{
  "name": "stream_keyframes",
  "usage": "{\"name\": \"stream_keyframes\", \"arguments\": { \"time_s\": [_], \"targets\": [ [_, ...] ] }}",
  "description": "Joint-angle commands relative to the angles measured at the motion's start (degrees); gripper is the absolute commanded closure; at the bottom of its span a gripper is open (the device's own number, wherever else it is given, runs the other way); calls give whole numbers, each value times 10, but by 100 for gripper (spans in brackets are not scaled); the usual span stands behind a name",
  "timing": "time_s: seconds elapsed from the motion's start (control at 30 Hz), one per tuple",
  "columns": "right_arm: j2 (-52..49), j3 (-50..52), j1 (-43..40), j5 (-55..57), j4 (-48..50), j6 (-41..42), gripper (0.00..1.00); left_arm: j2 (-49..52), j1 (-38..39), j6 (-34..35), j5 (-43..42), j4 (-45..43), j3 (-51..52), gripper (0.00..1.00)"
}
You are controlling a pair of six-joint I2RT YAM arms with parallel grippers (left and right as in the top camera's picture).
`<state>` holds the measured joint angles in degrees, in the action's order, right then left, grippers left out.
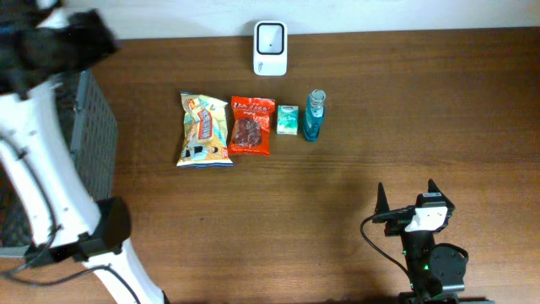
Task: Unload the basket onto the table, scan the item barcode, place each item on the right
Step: 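Place green Kleenex pack between red bag and bottle, then reach left gripper into basket and grasp orange Kleenex pack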
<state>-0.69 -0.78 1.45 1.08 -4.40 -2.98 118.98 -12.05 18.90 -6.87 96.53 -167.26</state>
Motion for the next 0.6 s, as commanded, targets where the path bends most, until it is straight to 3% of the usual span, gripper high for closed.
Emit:
{"name": "stream_keyframes", "arguments": {
  "time_s": [0.0, 0.13, 0.2, 0.33, 0.43, 0.57],
  "targets": [
    [3, 5, -3, 5, -2, 4, 2, -44, -76, -22, -12, 2, 35, 21],
    [3, 5, -3, 5, -2, 4, 2, -132, -155, -20, -1, 2, 236, 18],
    [3, 5, -3, 5, -2, 4, 2, -144, -196, -16, 3, 2, 313, 12],
    [3, 5, -3, 5, -2, 4, 1, -144, -260, 53, 2, -24, 442, 11],
    [3, 5, -3, 5, -2, 4, 2, -144, -277, 103, 2, -36, 532, 10],
    [3, 5, -3, 5, -2, 4, 2, -144, -278, 115, -53, -87, 632, 9]
  ]
}}
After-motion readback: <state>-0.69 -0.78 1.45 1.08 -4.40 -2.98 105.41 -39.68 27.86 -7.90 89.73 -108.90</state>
